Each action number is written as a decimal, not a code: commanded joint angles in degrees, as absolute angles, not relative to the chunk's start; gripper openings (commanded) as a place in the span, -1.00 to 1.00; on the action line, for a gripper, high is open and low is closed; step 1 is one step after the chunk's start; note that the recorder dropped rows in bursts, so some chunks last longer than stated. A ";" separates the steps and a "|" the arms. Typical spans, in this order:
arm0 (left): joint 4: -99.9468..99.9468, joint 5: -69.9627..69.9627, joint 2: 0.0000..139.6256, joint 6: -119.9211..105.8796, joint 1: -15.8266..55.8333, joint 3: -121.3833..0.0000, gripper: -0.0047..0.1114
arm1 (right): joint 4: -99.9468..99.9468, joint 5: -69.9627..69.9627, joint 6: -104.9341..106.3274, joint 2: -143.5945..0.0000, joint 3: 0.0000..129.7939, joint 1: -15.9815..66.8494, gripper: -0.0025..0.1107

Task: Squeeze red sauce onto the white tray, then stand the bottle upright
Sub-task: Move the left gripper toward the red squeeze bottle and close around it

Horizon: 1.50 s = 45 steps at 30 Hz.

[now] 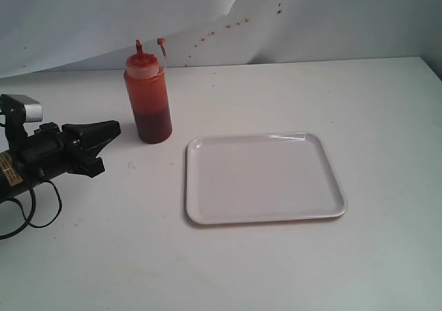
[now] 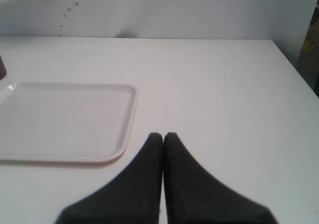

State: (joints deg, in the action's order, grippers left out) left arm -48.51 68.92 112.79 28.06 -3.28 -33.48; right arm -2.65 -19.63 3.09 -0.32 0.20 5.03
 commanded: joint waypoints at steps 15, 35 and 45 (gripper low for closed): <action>-47.81 69.96 112.77 28.51 -3.43 -33.65 0.88 | -2.79 -19.61 3.01 0.00 0.00 4.63 -0.96; -43.23 69.58 121.27 21.26 -2.95 -40.13 0.88 | -2.79 -19.61 3.01 0.00 0.00 4.63 -0.96; -46.12 69.18 136.72 20.54 -1.06 -54.86 0.88 | -2.79 -19.61 3.01 0.00 0.00 4.63 -0.96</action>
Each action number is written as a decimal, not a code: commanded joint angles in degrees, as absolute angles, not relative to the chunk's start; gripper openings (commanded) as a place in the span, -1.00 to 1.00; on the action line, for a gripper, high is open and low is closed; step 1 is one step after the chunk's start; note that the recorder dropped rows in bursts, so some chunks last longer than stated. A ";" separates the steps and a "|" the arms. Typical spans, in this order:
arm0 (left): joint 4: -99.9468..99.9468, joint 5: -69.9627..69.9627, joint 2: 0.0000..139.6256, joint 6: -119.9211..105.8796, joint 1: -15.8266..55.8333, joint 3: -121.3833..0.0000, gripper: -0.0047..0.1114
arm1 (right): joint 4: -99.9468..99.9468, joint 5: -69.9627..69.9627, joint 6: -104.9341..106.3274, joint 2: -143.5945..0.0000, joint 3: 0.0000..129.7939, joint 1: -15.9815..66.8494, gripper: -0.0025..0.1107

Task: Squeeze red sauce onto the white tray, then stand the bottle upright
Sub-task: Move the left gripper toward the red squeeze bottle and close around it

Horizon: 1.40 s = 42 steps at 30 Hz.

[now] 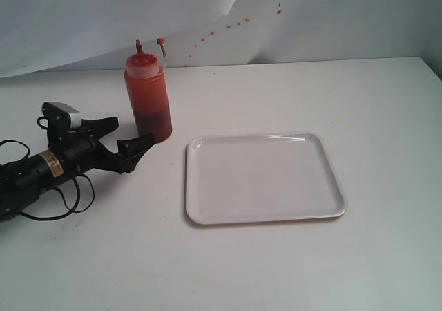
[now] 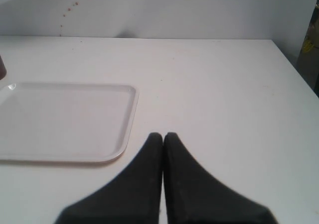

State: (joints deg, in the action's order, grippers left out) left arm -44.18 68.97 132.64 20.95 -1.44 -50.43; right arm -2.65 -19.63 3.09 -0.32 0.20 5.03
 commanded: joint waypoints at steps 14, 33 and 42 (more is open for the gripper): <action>-51.18 68.96 146.36 20.54 2.16 -71.53 0.88 | -2.79 -19.61 3.01 0.00 0.00 4.63 -0.96; -42.26 64.19 146.89 20.53 3.56 -73.61 0.88 | -2.79 -19.61 3.01 0.00 0.00 4.63 -0.96; -42.26 64.47 146.89 20.53 3.56 -73.61 0.88 | -2.79 -19.61 3.01 0.00 0.00 4.63 -0.96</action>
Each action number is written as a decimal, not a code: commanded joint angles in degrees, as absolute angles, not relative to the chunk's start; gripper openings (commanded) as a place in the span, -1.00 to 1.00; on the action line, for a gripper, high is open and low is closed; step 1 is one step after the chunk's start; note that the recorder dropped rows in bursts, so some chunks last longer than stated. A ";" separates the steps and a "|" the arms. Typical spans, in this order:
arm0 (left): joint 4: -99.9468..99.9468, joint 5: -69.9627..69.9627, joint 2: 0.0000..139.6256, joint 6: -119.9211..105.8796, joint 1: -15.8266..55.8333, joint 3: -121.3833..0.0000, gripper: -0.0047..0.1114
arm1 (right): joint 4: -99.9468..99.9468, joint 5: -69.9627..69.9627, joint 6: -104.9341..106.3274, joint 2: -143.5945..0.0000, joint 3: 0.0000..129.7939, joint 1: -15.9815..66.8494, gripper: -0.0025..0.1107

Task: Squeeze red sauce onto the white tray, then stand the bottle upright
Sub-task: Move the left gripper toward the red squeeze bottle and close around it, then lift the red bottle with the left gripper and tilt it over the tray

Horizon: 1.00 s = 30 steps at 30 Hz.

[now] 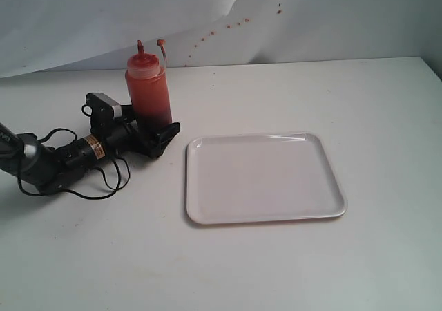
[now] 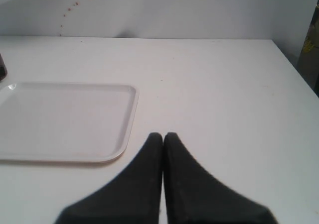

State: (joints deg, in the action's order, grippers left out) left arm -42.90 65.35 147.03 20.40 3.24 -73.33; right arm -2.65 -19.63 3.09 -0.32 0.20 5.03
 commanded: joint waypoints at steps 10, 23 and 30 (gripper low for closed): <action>-42.32 64.10 147.10 20.53 3.56 -74.32 0.88 | -2.79 -19.61 3.01 0.00 0.00 4.63 -0.96; -42.32 64.25 147.14 20.53 3.56 -74.32 -0.79 | -2.79 -19.61 3.01 0.00 0.00 4.63 -0.96; -42.32 64.38 147.14 20.29 3.56 -74.32 -0.91 | -2.79 -19.61 3.01 0.00 0.00 4.63 -0.96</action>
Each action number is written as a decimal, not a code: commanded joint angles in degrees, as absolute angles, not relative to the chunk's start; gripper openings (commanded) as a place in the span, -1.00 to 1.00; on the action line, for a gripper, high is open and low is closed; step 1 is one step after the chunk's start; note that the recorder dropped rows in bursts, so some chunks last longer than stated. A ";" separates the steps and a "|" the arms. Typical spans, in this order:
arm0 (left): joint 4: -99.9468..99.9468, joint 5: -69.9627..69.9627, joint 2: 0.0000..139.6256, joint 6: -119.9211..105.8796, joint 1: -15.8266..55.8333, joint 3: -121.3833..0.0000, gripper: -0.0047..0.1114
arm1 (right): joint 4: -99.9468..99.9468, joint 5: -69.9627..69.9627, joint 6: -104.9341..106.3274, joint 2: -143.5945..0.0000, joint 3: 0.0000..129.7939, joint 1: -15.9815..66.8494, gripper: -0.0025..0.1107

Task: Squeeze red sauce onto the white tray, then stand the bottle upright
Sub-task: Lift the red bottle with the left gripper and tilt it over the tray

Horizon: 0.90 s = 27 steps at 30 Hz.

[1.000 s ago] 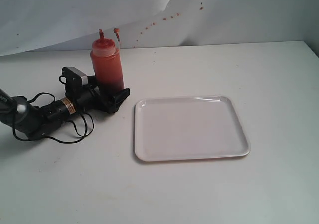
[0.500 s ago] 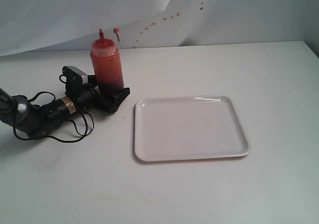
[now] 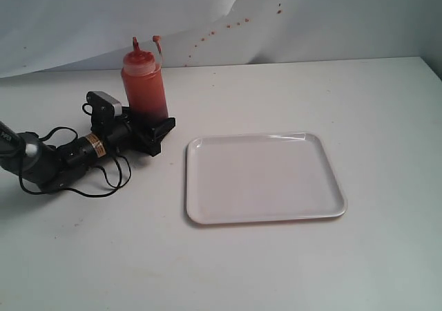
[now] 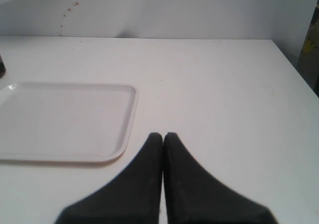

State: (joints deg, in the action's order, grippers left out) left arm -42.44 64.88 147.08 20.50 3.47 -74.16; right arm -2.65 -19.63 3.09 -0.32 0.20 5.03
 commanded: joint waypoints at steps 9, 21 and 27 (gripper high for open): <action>-45.29 69.96 147.14 20.29 1.96 -74.21 -0.91 | -2.79 -19.61 3.01 0.00 0.00 4.63 -0.96; -59.48 69.96 137.86 13.76 -1.78 -66.94 -0.92 | -2.79 -19.61 3.01 0.00 0.00 4.63 -0.96; -59.17 69.28 126.58 9.94 -1.78 -59.65 -0.92 | -2.79 -19.61 3.01 0.00 0.00 4.63 -0.96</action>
